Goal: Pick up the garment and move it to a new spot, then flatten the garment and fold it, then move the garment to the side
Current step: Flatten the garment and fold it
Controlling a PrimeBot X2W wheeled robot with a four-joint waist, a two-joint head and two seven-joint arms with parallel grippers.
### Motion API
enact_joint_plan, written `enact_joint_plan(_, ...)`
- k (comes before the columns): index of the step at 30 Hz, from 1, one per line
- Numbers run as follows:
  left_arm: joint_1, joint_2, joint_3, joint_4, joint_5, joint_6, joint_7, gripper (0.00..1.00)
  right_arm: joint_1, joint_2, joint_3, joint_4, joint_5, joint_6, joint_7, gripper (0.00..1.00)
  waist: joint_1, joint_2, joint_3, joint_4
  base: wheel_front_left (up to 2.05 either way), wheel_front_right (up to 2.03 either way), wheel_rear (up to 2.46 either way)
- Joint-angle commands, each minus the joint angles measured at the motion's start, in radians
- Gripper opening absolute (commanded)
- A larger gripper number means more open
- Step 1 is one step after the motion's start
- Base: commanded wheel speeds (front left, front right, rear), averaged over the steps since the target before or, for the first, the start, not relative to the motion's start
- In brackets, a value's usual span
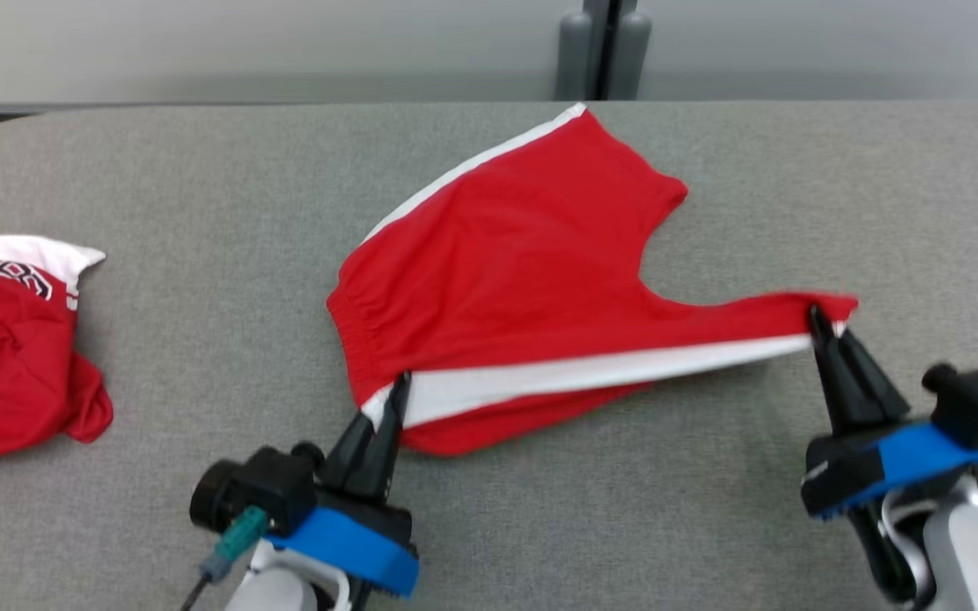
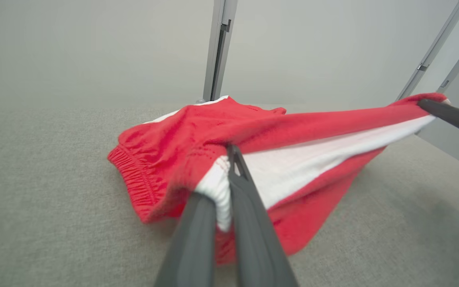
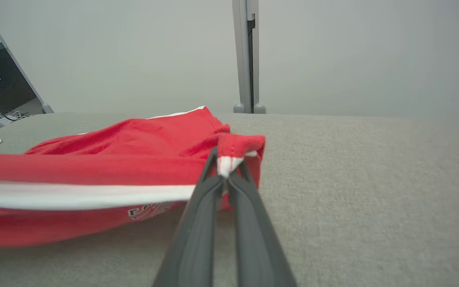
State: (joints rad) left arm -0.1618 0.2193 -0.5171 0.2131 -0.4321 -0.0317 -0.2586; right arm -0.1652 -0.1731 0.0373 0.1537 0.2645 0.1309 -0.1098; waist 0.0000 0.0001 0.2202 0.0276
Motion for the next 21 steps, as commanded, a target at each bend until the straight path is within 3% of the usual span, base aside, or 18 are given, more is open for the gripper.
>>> enact_joint_plan(1,-0.05,-0.006,0.016,-0.003,0.002,-0.002,-0.005,0.0,-0.069,-0.016,0.005,0.007,-0.009,0.0,0.015,0.0,0.0,-0.0001,0.04,0.028,0.0,0.0,0.0)
enact_joint_plan(12,-0.239,-0.034,0.051,0.074,0.017,-0.031,-0.007,0.0,-0.417,-0.064,0.092,0.157,-0.038,0.0,0.077,0.0,0.0,-0.0001,0.148,0.096,0.0,0.0,0.0)
enact_joint_plan(21,-0.395,-0.086,0.079,0.155,0.038,-0.066,-0.008,0.0,-0.689,-0.107,0.161,0.384,-0.093,0.0,0.097,0.0,0.0,-0.0001,0.252,0.162,0.0,0.0,0.0)
